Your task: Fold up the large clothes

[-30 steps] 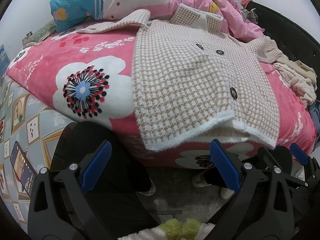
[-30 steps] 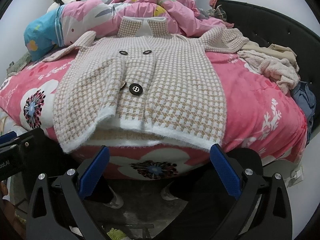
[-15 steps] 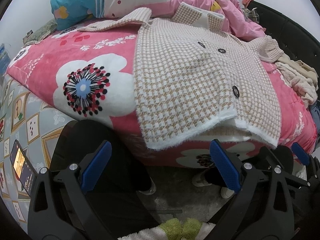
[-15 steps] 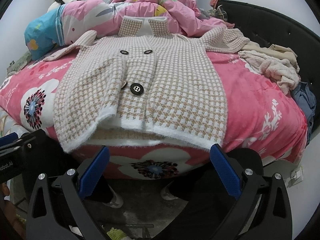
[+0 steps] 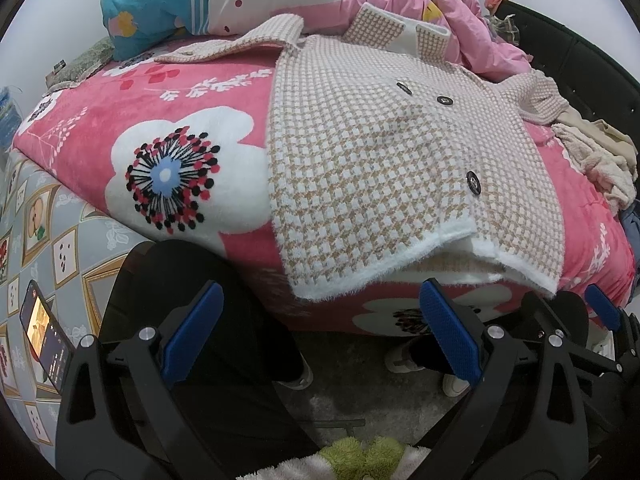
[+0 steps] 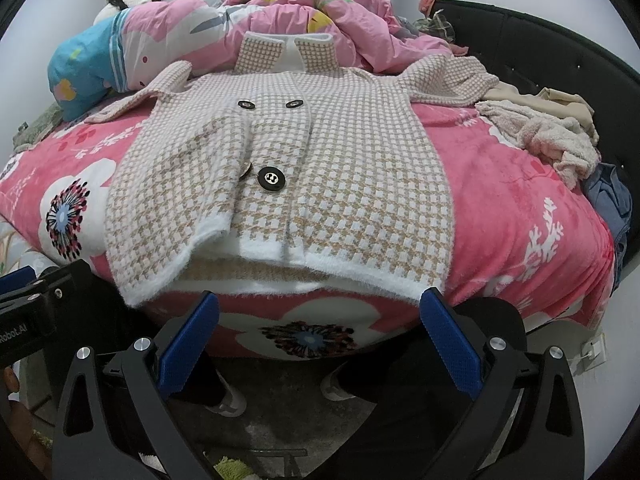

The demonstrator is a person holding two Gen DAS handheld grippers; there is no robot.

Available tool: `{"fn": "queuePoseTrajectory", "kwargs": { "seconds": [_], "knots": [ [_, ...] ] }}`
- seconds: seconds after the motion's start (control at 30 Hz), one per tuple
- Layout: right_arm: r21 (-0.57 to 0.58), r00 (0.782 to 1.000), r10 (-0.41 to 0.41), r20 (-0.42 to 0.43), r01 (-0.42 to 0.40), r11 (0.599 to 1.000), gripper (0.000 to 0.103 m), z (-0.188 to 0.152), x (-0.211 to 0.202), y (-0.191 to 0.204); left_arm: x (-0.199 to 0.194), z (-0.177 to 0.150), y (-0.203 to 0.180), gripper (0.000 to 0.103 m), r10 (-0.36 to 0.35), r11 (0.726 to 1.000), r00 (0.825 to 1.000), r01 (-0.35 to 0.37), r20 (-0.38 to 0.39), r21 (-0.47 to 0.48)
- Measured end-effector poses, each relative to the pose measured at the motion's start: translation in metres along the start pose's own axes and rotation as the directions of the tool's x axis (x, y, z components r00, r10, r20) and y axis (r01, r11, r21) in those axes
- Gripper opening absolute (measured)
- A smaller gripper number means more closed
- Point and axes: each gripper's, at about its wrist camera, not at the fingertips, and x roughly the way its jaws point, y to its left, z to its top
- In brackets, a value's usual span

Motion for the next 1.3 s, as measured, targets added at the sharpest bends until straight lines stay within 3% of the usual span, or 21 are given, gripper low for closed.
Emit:
{"fn": "queuePoseTrajectory", "kwargs": {
  "seconds": [1.3],
  "knots": [
    [-0.006,1.0,0.002,0.022,-0.001,1.0,0.098,0.0059,-0.0045,0.0042,-0.0059,0.0065,0.0056,0.095,0.009,1.0,1.0,-0.009,0.017,-0.009]
  ]
}}
